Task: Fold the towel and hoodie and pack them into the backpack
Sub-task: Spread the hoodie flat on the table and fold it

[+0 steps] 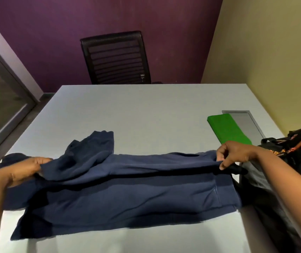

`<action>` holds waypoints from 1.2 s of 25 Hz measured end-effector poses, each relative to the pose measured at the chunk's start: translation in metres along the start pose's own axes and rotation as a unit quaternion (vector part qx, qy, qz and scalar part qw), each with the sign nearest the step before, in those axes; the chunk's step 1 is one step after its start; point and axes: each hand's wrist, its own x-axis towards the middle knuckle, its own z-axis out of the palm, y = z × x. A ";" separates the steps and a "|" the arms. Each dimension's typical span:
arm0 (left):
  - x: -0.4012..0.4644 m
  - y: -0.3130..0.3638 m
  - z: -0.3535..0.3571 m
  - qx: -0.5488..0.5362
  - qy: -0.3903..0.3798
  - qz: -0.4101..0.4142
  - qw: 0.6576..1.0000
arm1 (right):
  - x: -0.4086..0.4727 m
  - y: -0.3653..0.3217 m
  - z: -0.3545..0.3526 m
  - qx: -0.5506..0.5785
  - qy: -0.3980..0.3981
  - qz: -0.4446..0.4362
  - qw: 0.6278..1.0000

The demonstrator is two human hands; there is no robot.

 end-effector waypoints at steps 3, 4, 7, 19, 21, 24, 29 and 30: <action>-0.008 -0.029 0.003 0.045 -0.082 -0.049 0.994 | 0.000 0.017 0.026 -0.048 -0.035 0.025 0.998; -0.010 -0.037 0.005 0.036 -0.101 -0.073 0.992 | 0.002 0.022 0.036 -0.077 -0.040 0.035 0.996; -0.015 -0.061 -0.001 0.052 -0.151 -0.148 0.976 | -0.001 0.029 0.053 -0.118 -0.092 0.063 0.987; -0.002 -0.024 0.063 0.122 0.209 -0.058 0.968 | 0.026 -0.003 0.066 -0.152 0.083 0.111 0.979; 0.002 -0.023 0.074 0.178 0.267 -0.049 0.946 | 0.033 -0.018 0.059 -0.130 0.118 0.108 0.978; 0.005 -0.019 0.086 0.180 0.338 -0.058 0.922 | 0.043 -0.045 0.055 -0.075 0.140 0.079 0.984; -0.003 -0.008 0.130 0.120 0.362 0.159 0.911 | 0.062 -0.098 0.079 0.066 0.157 0.038 0.985; -0.007 -0.009 0.145 0.150 0.324 0.223 0.907 | 0.066 -0.111 0.088 0.122 0.147 0.031 0.981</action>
